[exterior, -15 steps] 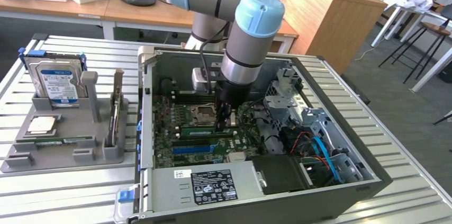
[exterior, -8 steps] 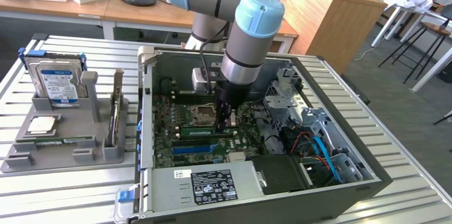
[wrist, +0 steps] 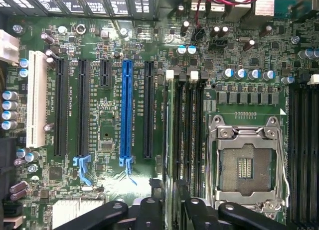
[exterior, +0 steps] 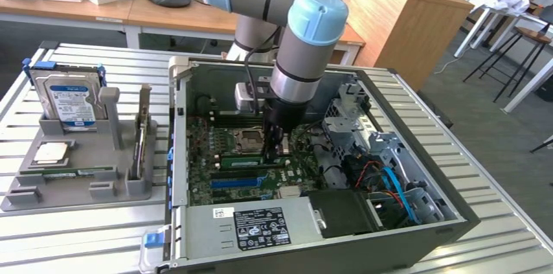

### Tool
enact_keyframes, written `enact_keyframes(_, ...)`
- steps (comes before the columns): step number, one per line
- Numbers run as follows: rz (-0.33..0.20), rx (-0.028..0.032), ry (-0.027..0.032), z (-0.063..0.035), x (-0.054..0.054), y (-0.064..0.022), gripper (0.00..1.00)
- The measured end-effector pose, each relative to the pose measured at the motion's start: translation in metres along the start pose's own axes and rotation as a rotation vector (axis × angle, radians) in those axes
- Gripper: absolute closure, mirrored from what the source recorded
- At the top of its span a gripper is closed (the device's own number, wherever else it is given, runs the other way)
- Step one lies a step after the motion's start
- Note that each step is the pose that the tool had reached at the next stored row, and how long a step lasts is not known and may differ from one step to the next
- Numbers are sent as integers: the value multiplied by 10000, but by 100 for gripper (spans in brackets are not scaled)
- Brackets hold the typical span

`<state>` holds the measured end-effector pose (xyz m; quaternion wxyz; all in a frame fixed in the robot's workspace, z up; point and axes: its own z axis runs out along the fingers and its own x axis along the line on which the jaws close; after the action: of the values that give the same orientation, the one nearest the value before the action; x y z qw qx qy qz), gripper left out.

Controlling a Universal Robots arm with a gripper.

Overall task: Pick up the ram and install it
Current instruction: 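Insert the ram into the slot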

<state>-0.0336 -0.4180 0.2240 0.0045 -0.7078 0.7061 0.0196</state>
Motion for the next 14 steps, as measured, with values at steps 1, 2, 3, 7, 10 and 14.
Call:
enact_keyframes(1,1,0,0,-26,-1,1,75)
enact_keyframes(2,0,0,-1,-59,-2,1,75)
enact_keyframes(3,1,1,-2,-92,-3,2,75)
enact_keyframes(7,0,0,-2,-253,-9,5,75)
enact_keyframes(10,-1,0,-1,-376,-13,8,75)
enact_keyframes(14,0,1,-2,-523,-18,11,75)
